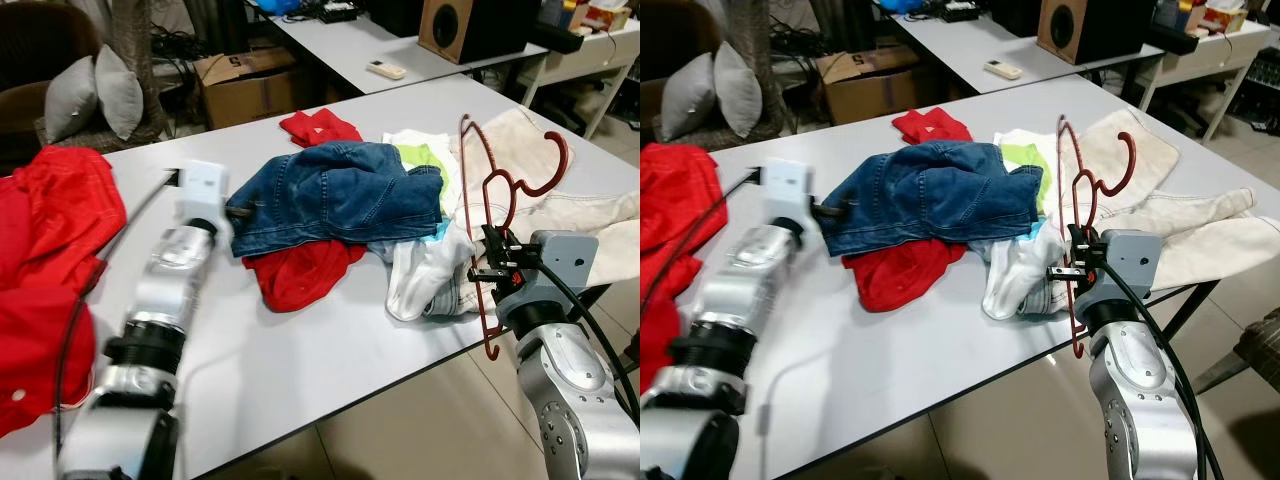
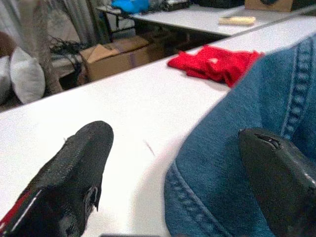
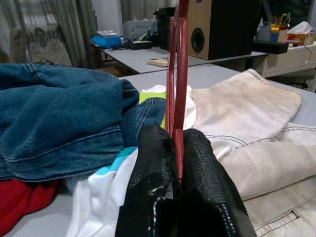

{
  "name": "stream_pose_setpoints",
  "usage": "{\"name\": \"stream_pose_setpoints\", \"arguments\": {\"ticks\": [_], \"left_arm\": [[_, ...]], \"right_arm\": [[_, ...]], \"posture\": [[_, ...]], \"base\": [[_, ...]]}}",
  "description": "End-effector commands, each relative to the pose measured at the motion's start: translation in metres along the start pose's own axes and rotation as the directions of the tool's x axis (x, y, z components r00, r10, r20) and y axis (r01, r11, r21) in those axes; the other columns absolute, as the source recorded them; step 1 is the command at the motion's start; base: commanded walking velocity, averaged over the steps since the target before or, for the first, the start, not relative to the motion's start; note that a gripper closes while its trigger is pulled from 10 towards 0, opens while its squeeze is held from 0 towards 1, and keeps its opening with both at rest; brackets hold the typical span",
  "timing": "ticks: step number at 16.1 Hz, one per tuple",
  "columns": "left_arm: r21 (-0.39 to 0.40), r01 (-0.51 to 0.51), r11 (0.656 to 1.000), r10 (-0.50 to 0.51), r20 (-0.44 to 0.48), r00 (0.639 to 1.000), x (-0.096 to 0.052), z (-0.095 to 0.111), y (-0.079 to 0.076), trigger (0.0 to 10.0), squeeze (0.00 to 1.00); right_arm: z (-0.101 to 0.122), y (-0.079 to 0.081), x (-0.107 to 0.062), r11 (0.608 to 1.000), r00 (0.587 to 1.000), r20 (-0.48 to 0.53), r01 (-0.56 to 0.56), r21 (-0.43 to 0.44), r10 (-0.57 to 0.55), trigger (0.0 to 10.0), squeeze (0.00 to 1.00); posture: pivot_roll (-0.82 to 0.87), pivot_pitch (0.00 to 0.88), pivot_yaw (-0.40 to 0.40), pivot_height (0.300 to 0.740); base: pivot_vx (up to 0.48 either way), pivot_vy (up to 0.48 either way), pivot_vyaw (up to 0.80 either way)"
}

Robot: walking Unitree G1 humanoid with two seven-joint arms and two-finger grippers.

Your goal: Hang hanger

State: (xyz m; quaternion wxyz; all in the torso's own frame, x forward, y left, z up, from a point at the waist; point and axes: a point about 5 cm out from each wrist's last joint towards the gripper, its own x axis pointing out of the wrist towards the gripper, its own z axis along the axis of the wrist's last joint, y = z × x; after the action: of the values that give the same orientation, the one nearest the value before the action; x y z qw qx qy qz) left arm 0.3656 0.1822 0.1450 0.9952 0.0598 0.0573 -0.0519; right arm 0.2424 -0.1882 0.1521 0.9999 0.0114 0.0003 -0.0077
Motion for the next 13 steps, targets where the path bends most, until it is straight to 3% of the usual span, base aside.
{"name": "stream_pose_setpoints", "arguments": {"ticks": [1, 3, 7, 8, 9, 10, 11, 13], "left_arm": [[0.004, 0.038, 0.999, -0.038, 0.017, 0.999, 0.004, 0.006, -0.005, 10.0, 0.00], [-0.087, 0.131, 0.987, -0.137, -0.059, 0.989, 0.007, -0.012, -0.013, 10.0, 0.00], [-0.074, 0.149, 0.986, -0.158, -0.133, 0.979, 0.013, -0.029, -0.019, 10.0, 0.00], [-0.072, 0.149, 0.986, -0.158, -0.133, 0.979, 0.014, -0.029, -0.019, 3.9, 0.00], [-0.086, 0.141, 0.986, -0.151, -0.122, 0.981, 0.015, -0.028, -0.020, 0.9, 0.00], [-0.092, 0.138, 0.986, -0.148, -0.116, 0.982, 0.015, -0.027, -0.020, 0.9, 0.00], [-0.090, 0.134, 0.987, -0.144, -0.109, 0.984, 0.016, -0.027, -0.019, 0.0, 0.00], [-0.092, 0.136, 0.986, -0.144, -0.095, 0.985, 0.017, -0.025, -0.019, 0.0, 0.00]], "right_arm": [[0.005, 0.001, 0.000, 1.000, 1.000, 0.028, -0.009, 0.005, 0.009, 10.0, 0.00], [0.005, 0.002, 0.001, 1.000, 0.999, 0.031, -0.018, 0.004, 0.018, 10.0, 0.00], [0.006, 0.003, 0.003, 1.000, 0.999, 0.039, -0.022, 0.002, 0.022, 10.0, 0.00], [0.007, 0.003, 0.002, 1.000, 0.999, 0.043, -0.021, 0.001, 0.020, 10.0, 0.00], [0.007, 0.003, 0.002, 1.000, 0.999, 0.045, -0.020, 0.001, 0.019, 10.0, 0.00], [0.007, 0.003, 0.002, 1.000, 0.999, 0.046, -0.020, 0.001, 0.020, 10.0, 0.00], [0.007, 0.003, 0.001, 1.000, 0.999, 0.048, -0.020, 0.003, 0.020, 10.0, 0.00], [0.007, 0.004, 0.001, 1.000, 0.999, 0.049, -0.024, 0.003, 0.024, 10.0, 0.00]], "posture": [[0.03, 0.000, 0.065, 0.740], [0.02, 0.000, 0.063, 0.740], [0.02, 0.000, 0.069, 0.740], [0.02, 0.000, 0.074, 0.740], [0.02, 0.000, 0.074, 0.740], [0.02, 0.000, 0.074, 0.740], [0.02, 0.000, 0.075, 0.740], [0.02, 0.000, 0.075, 0.740]], "base": [[0.000, 0.000, 0.00], [0.000, 0.000, 0.00], [0.000, 0.000, 0.00], [0.000, 0.000, 0.00], [0.000, 0.000, 0.00], [0.000, 0.000, 0.00], [0.000, 0.000, 0.00], [0.000, 0.000, 0.00]]}}
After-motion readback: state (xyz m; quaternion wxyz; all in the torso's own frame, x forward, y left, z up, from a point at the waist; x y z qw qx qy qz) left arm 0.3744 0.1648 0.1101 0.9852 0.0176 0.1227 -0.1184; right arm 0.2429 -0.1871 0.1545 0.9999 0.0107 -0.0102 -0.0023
